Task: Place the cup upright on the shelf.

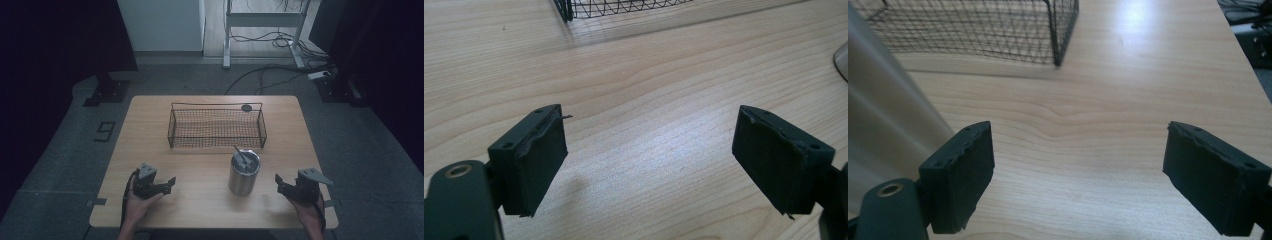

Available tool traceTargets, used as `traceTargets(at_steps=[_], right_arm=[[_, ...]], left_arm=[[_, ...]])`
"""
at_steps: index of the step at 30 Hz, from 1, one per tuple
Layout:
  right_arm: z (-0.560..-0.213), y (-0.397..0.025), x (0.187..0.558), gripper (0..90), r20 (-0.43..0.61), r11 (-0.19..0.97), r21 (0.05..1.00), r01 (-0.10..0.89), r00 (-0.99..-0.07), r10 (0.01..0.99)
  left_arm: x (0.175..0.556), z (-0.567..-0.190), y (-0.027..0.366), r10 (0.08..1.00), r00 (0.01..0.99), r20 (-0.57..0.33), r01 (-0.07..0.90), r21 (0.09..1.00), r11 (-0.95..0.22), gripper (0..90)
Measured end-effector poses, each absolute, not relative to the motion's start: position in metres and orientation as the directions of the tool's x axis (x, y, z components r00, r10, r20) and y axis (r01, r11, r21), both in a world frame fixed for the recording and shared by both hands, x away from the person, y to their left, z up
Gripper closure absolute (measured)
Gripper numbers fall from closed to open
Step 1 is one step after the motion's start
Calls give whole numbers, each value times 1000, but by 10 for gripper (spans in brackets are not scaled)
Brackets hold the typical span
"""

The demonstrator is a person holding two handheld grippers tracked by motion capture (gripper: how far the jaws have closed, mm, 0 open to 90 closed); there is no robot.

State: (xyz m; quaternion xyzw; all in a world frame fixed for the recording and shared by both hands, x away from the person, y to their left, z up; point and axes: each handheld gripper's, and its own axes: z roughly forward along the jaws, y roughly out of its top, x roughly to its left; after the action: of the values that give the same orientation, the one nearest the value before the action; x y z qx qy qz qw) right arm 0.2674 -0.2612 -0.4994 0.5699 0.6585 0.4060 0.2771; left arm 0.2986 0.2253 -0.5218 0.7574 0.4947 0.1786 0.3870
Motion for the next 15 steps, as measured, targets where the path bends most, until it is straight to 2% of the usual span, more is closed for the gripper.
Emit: traceTargets(at_steps=[15], right_arm=[[-473,-247,250,126,118,28,883,469,-279,953]], left_arm=[[299,-522,224,887,448,-110,611,762,-214,144]])
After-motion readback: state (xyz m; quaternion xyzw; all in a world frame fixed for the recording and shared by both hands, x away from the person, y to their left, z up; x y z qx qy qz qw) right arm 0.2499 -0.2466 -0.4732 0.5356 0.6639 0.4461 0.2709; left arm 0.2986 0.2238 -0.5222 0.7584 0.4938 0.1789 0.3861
